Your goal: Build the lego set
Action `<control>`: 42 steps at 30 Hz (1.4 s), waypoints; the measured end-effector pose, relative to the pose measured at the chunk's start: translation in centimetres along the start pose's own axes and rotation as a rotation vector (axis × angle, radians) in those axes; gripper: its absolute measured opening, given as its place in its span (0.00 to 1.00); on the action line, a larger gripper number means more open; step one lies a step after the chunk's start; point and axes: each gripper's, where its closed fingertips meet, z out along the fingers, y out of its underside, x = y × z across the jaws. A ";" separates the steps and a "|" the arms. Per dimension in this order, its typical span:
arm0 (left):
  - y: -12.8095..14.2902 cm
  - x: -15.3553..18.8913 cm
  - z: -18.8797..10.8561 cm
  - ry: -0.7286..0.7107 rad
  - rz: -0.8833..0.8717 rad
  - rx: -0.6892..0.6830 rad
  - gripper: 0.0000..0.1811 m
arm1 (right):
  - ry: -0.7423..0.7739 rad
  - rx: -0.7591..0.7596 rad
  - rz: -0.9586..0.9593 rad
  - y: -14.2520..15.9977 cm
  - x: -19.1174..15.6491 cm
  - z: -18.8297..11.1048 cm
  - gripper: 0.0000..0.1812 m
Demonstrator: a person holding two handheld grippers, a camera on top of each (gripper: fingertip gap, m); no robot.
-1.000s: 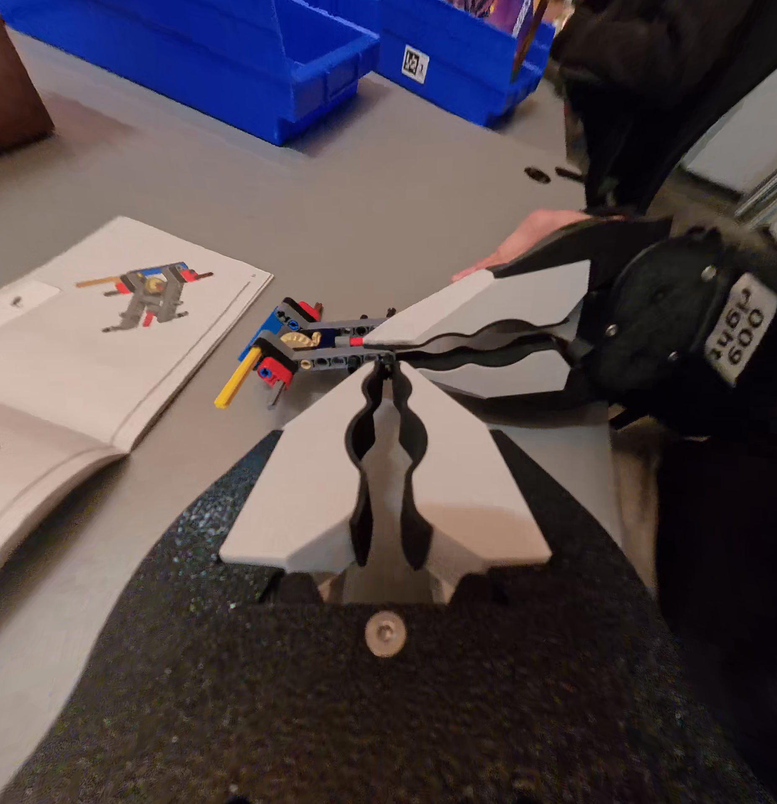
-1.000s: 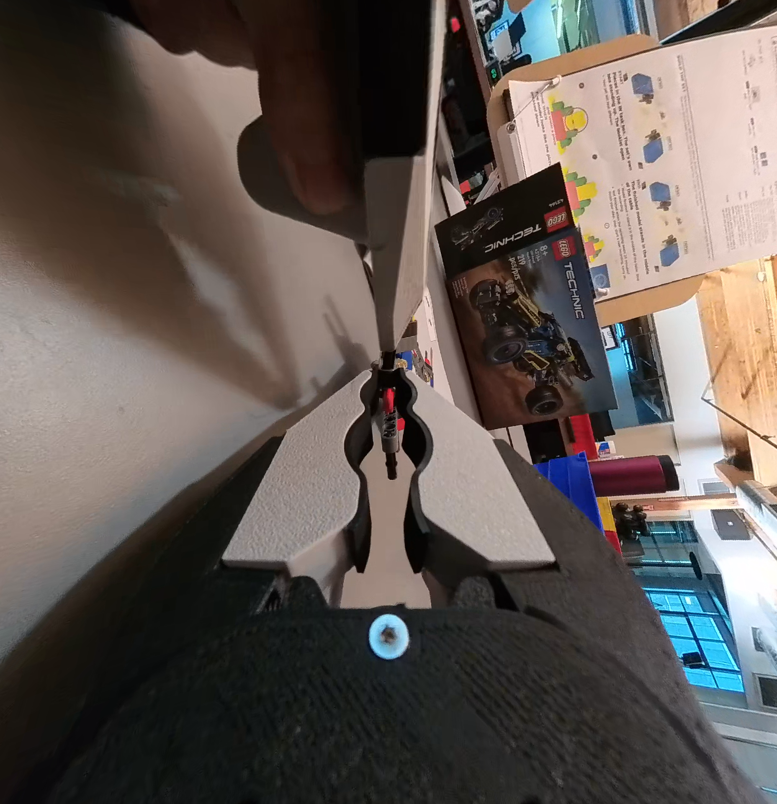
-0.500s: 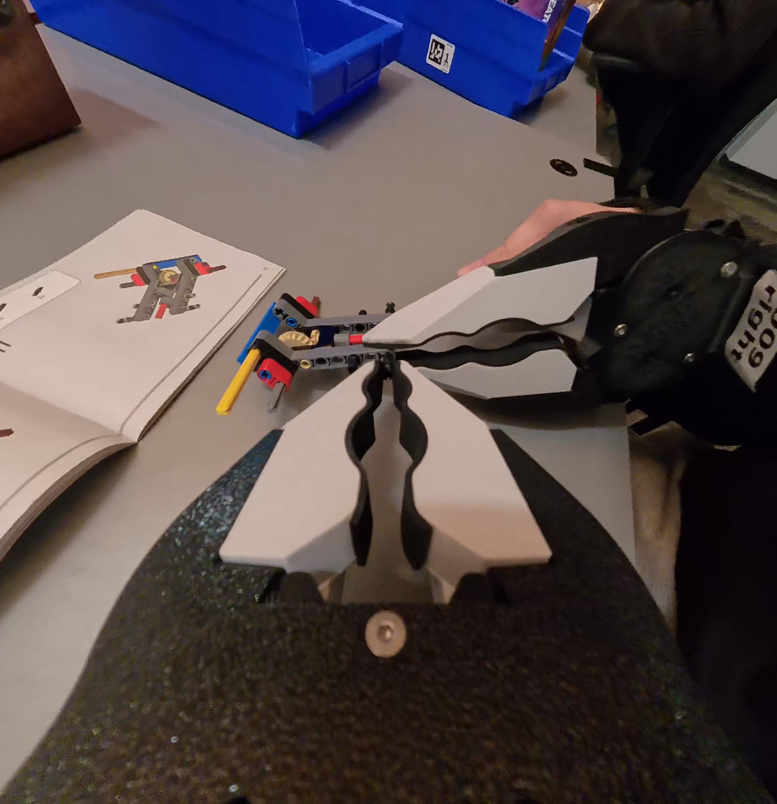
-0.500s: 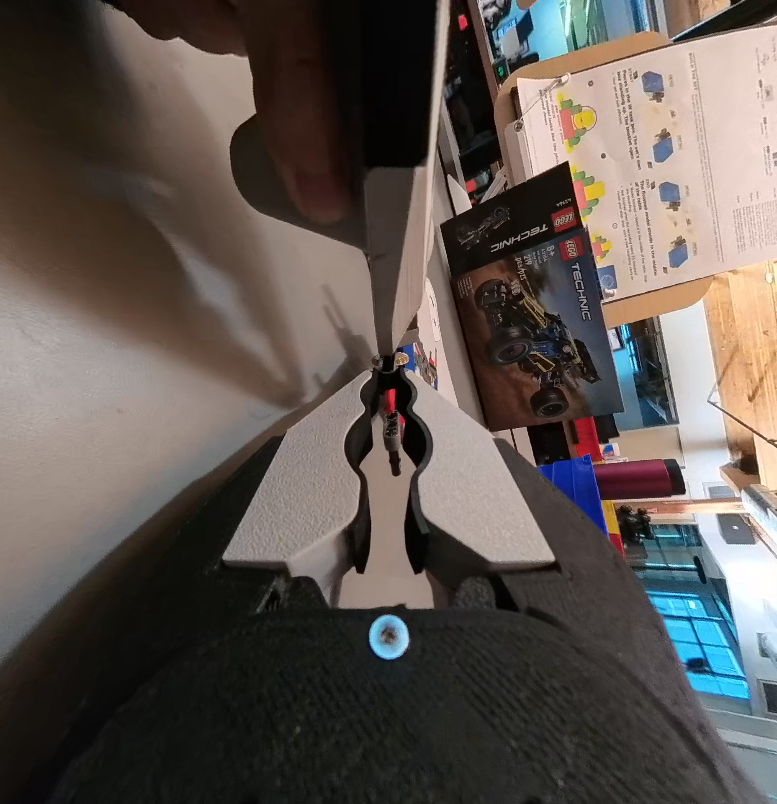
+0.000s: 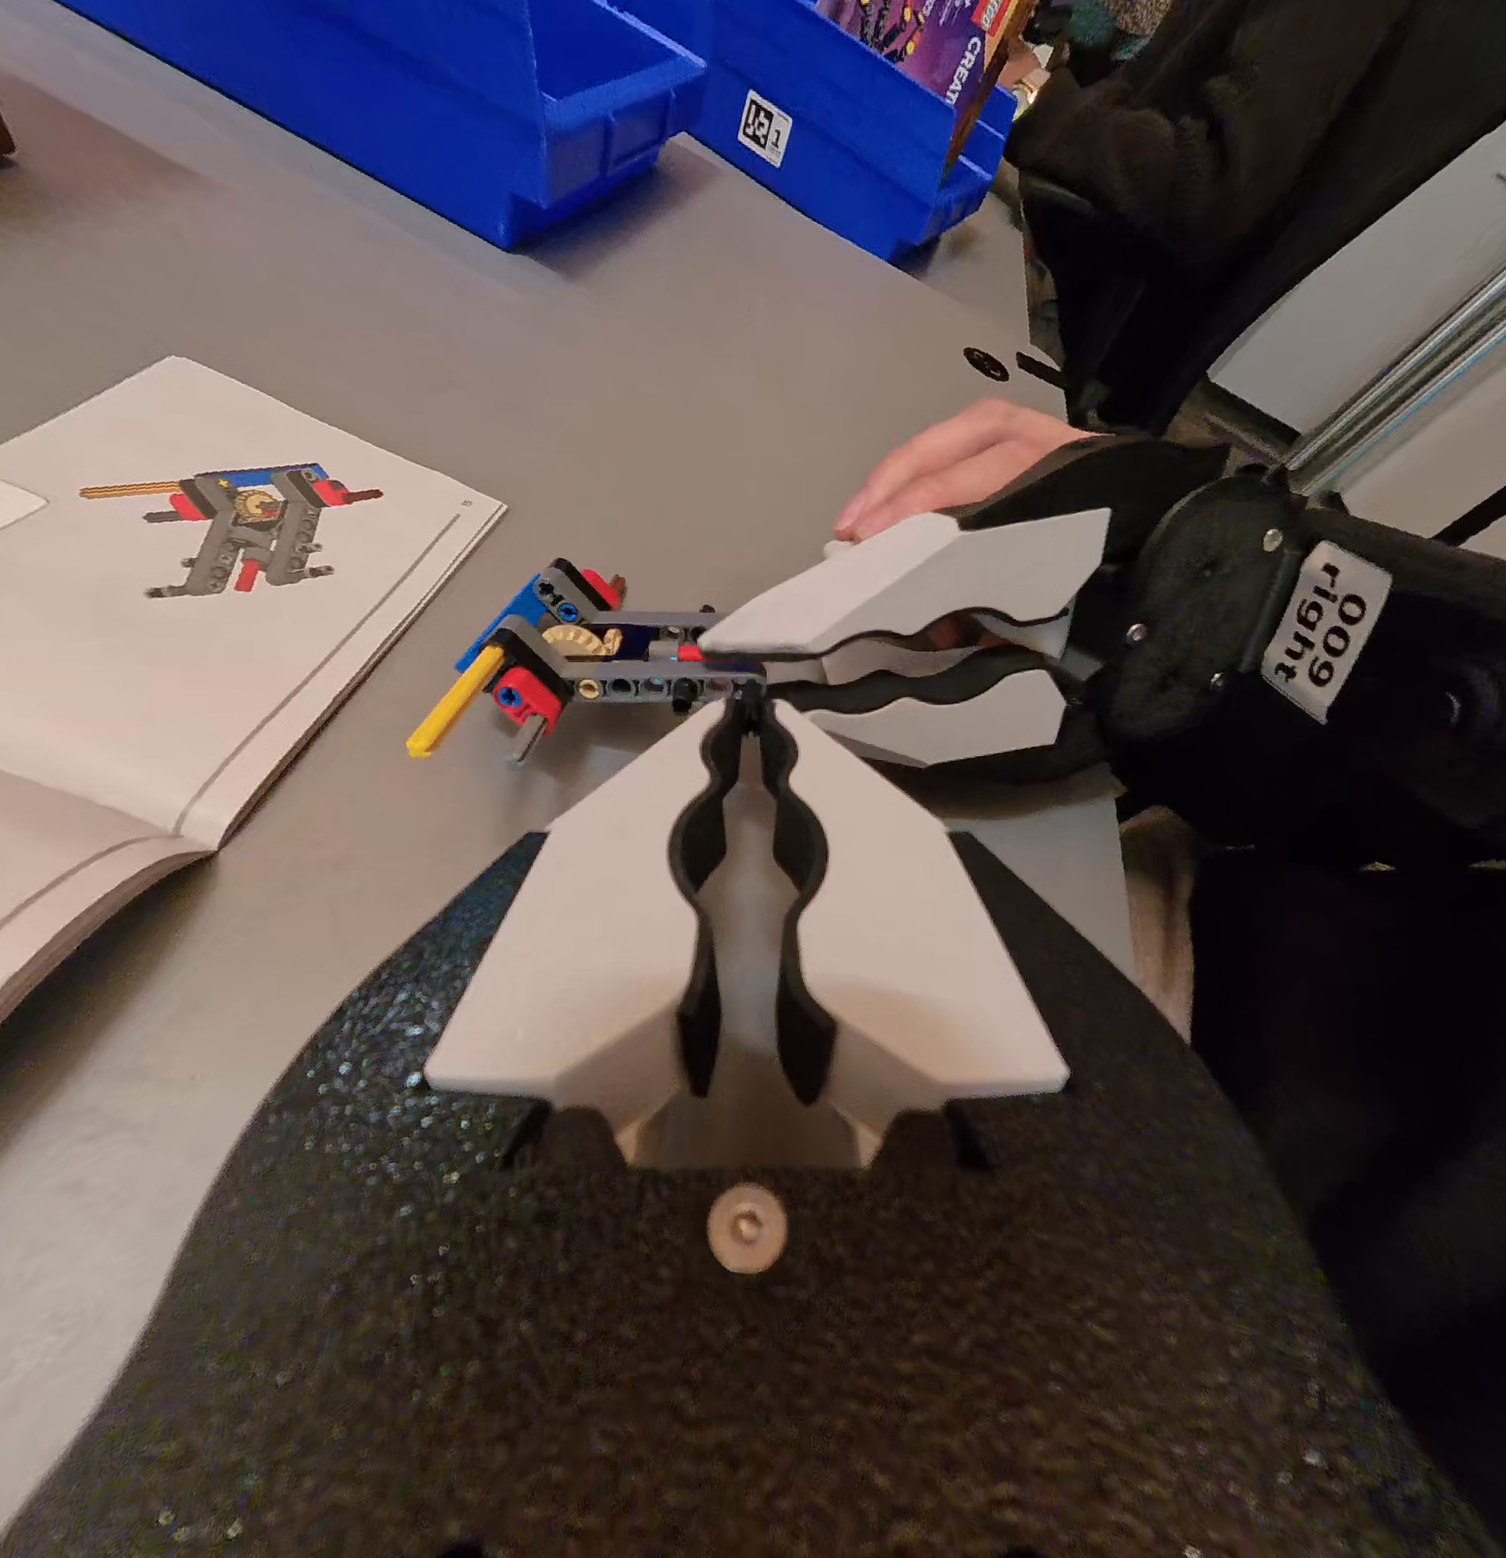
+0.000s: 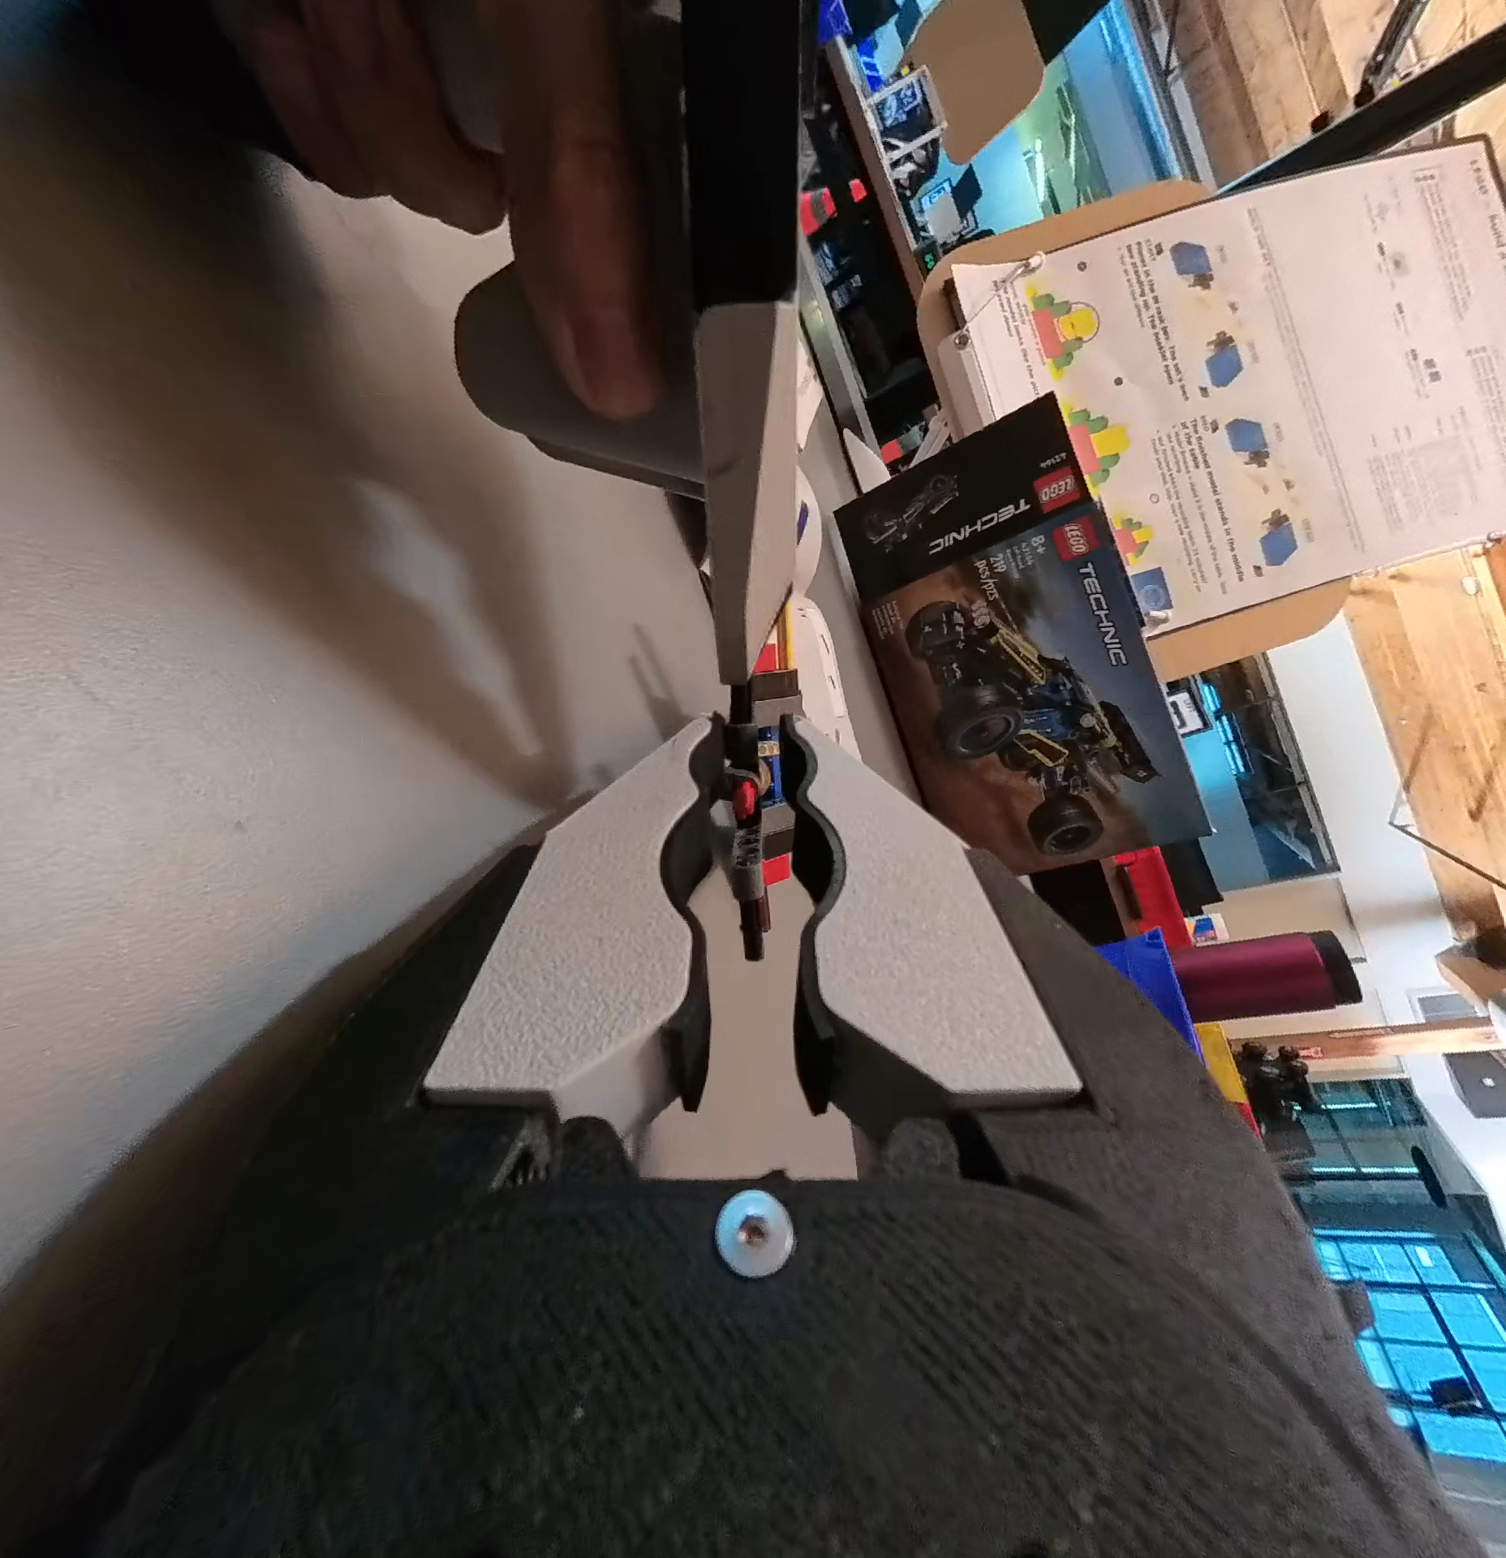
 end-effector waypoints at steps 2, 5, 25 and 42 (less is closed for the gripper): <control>0.0 0.0 0.0 0.006 -0.005 -0.003 0.01 | -0.015 0.002 0.000 0.0 -0.2 0.0 0.04; 0.1 -0.1 -0.1 0.011 -0.014 -0.004 0.01 | -0.003 0.006 -0.002 0.0 -0.1 0.1 0.05; 0.5 -0.5 -0.1 -0.014 -0.042 -0.028 0.01 | -0.033 -0.117 -0.120 0.8 -0.7 0.7 0.03; -0.1 -1.5 -0.3 -0.224 0.137 0.002 0.01 | -0.020 -0.005 0.075 0.4 0.5 0.2 0.09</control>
